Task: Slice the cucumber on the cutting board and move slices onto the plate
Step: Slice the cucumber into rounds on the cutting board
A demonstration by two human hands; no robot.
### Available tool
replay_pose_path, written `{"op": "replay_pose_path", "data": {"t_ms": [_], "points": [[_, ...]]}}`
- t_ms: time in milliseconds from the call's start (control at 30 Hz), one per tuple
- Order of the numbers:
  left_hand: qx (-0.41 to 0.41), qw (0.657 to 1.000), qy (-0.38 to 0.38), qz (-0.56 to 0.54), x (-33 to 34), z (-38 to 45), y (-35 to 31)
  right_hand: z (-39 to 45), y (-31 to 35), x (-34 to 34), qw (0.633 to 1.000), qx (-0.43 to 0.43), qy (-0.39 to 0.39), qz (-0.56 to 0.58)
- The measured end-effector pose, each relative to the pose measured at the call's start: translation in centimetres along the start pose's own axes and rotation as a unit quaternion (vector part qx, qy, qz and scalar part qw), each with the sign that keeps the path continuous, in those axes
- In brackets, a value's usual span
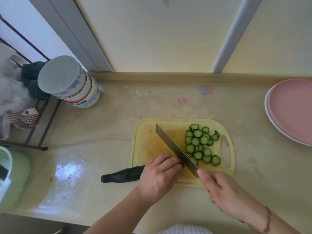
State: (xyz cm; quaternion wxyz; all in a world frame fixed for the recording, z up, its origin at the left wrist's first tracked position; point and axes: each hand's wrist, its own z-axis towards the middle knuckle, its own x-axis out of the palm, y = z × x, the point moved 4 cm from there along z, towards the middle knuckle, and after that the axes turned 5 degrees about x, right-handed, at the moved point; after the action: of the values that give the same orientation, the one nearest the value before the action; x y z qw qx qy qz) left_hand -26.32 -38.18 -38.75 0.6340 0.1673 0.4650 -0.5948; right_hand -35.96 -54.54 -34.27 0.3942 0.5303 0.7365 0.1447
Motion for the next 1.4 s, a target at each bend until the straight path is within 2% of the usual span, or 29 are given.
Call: {"op": "replay_pose_path", "data": {"t_ms": [433,700,1067,1400], "points": [[0.011,1.000,-0.007,-0.007,0.3,-0.3,-0.3,-1.4,1.3,-0.2,0.999,-0.004,-0.013,-0.029],[0.005,1.000,-0.013,-0.006,0.5,-0.2,-0.3,0.5,0.5,1.3,0.999,-0.002,-0.024,-0.047],[-0.003,1.000,-0.019,-0.005,0.4,-0.3,-0.3,-0.2,0.5,0.0,1.000,0.009,-0.011,0.013],[-0.003,1.000,-0.020,-0.008,0.4,-0.2,-0.3,-1.5,1.7,-0.1,1.000,0.003,0.000,-0.016]]}}
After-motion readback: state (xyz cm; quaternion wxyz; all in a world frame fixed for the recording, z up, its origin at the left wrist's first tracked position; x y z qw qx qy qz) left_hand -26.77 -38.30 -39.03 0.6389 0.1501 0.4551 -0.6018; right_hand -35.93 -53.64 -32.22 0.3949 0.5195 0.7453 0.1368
